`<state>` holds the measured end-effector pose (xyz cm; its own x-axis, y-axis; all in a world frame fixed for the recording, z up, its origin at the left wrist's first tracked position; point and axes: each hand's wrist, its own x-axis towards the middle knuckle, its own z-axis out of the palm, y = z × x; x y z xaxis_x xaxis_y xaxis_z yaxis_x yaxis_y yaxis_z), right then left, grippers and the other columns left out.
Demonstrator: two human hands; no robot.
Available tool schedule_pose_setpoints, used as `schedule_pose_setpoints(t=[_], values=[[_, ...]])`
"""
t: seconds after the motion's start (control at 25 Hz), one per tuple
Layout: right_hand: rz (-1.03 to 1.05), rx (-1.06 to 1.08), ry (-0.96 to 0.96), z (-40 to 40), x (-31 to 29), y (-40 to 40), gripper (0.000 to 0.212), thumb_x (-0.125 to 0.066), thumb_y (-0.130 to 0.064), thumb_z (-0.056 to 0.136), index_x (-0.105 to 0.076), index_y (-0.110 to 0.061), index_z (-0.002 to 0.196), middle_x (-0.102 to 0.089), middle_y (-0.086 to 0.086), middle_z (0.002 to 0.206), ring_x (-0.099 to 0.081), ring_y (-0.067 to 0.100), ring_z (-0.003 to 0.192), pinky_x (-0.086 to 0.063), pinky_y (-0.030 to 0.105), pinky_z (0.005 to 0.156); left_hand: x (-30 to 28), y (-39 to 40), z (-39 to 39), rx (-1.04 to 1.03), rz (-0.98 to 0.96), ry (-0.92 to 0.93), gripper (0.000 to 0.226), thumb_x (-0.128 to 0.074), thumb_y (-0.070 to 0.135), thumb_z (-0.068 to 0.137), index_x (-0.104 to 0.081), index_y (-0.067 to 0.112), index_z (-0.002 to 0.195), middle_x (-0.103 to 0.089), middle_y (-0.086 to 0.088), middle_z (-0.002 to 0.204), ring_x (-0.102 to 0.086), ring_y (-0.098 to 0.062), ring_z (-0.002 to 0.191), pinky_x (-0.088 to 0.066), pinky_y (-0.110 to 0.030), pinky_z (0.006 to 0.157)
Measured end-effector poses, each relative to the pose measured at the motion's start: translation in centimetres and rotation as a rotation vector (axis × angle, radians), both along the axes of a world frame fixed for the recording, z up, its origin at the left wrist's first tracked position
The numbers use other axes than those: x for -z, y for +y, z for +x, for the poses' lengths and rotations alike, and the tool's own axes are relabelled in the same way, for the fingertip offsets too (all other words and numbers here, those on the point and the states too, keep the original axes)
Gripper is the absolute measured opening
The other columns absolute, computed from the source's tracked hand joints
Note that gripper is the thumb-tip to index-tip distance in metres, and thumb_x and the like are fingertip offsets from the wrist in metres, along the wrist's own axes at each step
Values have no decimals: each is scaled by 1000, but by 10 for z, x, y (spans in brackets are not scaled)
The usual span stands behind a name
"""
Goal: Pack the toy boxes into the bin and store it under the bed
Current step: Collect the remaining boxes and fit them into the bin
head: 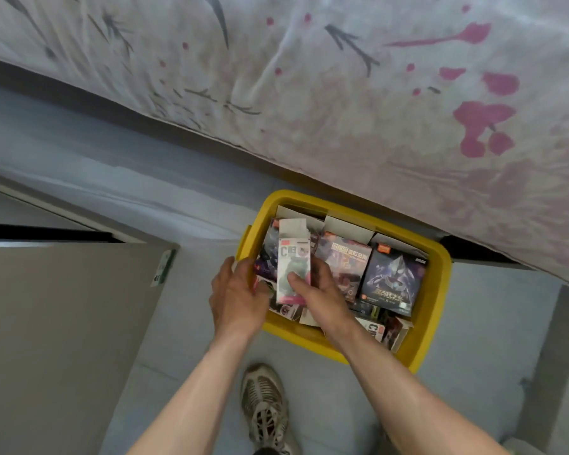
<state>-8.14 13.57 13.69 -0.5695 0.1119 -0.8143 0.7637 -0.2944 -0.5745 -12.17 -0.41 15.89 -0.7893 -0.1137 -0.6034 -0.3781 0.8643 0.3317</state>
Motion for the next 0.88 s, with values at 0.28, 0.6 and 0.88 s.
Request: schedule_pose_setpoints(t=[0.28, 0.6, 0.88], values=[[421, -225, -80, -40, 27, -41, 48, -60, -52, 88, -58, -24, 127, -66, 0, 124, -61, 24, 115, -48, 37, 98, 27, -29, -9, 94, 221, -80, 60, -59, 40, 95, -35, 35, 151, -35, 0, 155, -39, -21, 138, -40, -37, 109], [503, -431, 100, -22, 32, -25, 21, -58, -30, 96, -63, -19, 113, -66, 5, 115, -61, 24, 104, -49, 35, 89, 29, -22, 17, 202, 27, -105, 45, -59, 56, 91, -58, 36, 131, -30, -2, 148, -48, -31, 122, -51, -47, 95], [341, -256, 55, 17, 43, -37, 24, -59, -27, 97, -56, -30, 121, -65, 1, 121, -65, 22, 104, -55, 41, 88, 33, -42, 39, 38, 45, -141, 65, -67, 56, 85, -45, 37, 142, -38, -2, 135, -48, -29, 122, -50, -46, 96]])
